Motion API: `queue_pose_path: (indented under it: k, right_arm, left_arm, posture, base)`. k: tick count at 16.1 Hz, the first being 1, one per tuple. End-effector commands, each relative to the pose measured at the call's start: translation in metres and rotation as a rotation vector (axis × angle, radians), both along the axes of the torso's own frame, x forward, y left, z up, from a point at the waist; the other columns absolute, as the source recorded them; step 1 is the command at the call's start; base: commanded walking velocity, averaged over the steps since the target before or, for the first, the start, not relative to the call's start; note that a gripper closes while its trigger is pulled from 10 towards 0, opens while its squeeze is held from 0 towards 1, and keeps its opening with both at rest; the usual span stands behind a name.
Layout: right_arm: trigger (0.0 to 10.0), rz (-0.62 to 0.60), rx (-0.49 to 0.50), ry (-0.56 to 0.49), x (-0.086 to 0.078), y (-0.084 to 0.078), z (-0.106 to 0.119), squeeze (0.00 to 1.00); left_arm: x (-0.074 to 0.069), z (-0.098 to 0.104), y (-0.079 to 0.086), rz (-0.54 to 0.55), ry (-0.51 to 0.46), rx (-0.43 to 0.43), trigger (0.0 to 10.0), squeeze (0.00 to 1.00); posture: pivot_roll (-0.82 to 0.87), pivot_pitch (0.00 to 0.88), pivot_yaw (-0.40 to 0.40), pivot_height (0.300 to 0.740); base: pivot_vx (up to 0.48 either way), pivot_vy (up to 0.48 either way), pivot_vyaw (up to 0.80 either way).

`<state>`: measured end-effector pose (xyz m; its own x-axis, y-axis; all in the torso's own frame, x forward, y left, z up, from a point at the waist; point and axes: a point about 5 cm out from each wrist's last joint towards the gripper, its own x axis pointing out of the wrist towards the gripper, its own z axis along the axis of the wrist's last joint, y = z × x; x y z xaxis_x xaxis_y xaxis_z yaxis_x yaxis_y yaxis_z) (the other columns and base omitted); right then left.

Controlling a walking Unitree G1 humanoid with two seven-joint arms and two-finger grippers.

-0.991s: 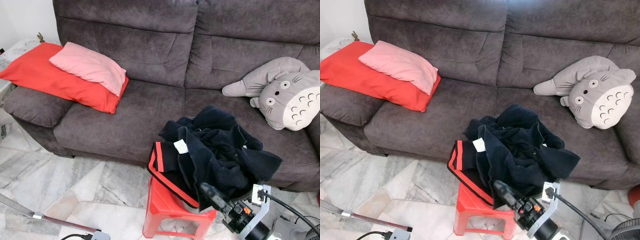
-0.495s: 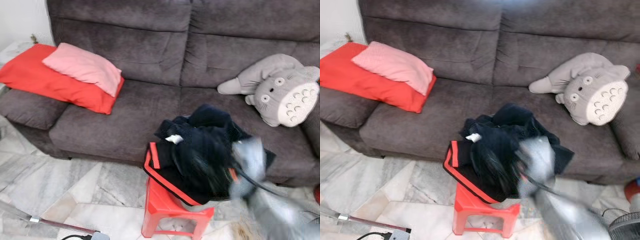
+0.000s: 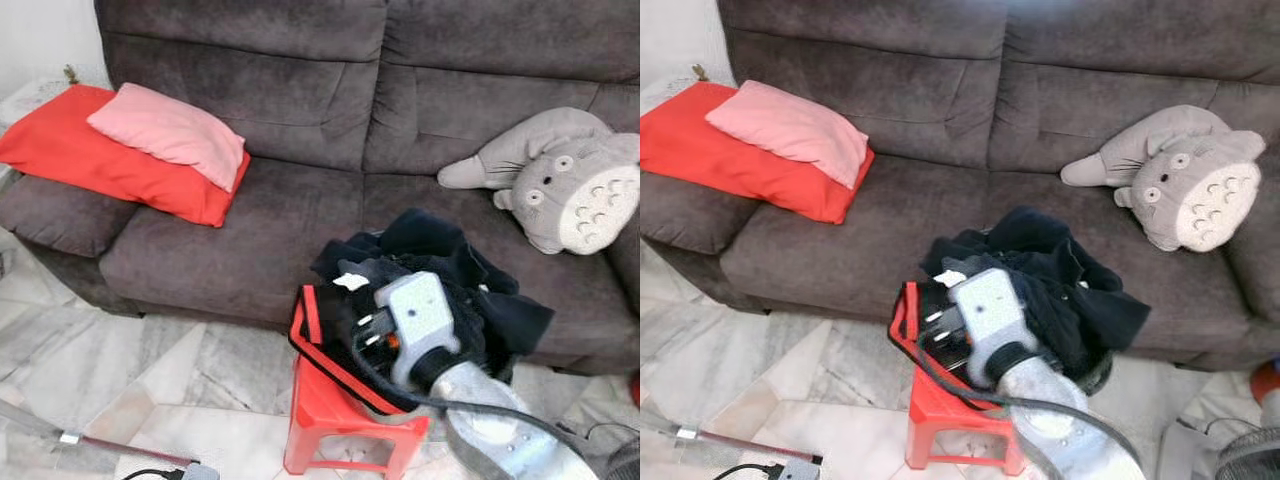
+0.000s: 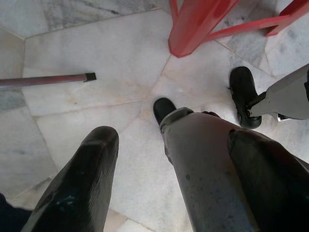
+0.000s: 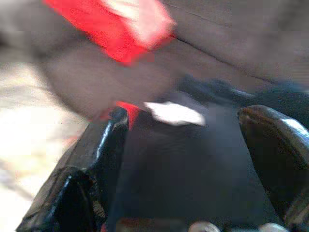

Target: Hang hanger

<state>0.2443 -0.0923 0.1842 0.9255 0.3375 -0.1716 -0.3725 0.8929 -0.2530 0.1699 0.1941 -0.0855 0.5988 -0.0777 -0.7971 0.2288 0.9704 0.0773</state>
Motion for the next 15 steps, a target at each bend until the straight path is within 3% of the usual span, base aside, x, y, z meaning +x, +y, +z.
queue_pose_path:
  k: [1, 3, 6, 8, 9, 11, 13, 15]
  right_arm:
    - [10.0, -0.096, -0.065, 0.021, 0.003, -0.005, -0.005, 0.00]
    - [10.0, -0.145, -0.175, 0.009, 0.012, -0.001, -0.017, 0.00]
    - [10.0, -0.031, -0.489, -0.196, 0.012, 0.013, -0.007, 0.00]
    - [10.0, 0.058, -0.605, -0.255, 0.006, 0.015, -0.010, 0.00]
    - [10.0, 0.116, -0.644, -0.254, 0.002, 0.017, -0.013, 0.00]
    - [10.0, 0.192, -0.630, -0.247, -0.006, 0.022, -0.012, 0.00]
    - [10.0, 0.293, -0.620, -0.158, -0.026, 0.022, -0.014, 0.00]
    - [10.0, 0.343, -0.627, -0.143, -0.033, 0.024, -0.015, 0.00]
  left_arm:
    - [-0.016, -0.008, -0.002, -0.006, 0.066, -0.009, 10.0, 0.00]
    - [-0.016, -0.008, -0.003, 0.000, 0.063, -0.012, 10.0, 0.00]
    - [-0.017, -0.008, -0.003, -0.003, 0.065, -0.015, 10.0, 0.00]
    - [-0.018, -0.008, -0.003, -0.004, 0.067, -0.014, 10.0, 0.00]
    - [-0.018, -0.008, -0.003, -0.004, 0.068, -0.014, 10.0, 0.00]
    - [-0.018, -0.009, -0.003, -0.006, 0.069, -0.013, 10.0, 0.00]
    - [-0.018, -0.009, -0.003, -0.009, 0.069, -0.011, 10.0, 0.00]
    - [-0.018, -0.008, -0.003, -0.010, 0.067, -0.012, 10.0, 0.00]
  posture:
    - [-0.19, 0.170, -0.010, 0.740]
    - [-0.18, 0.166, -0.012, 0.740]
    - [-0.18, 0.165, -0.014, 0.740]
    - [-0.18, 0.159, -0.016, 0.740]
    - [-0.18, 0.158, -0.015, 0.740]
    - [-0.18, 0.154, -0.015, 0.740]
    - [-0.19, 0.156, -0.014, 0.740]
    - [-0.19, 0.161, -0.015, 0.740]
  base:
    - [0.000, 0.000, 0.00]
    - [0.000, 0.000, 0.00]
    - [0.000, 0.000, 0.00]
    - [0.000, 0.000, 0.00]
    - [0.000, 0.000, 0.00]
    - [0.000, 0.000, 0.00]
    - [0.000, 0.000, 0.00]
    - [0.000, 0.000, 0.00]
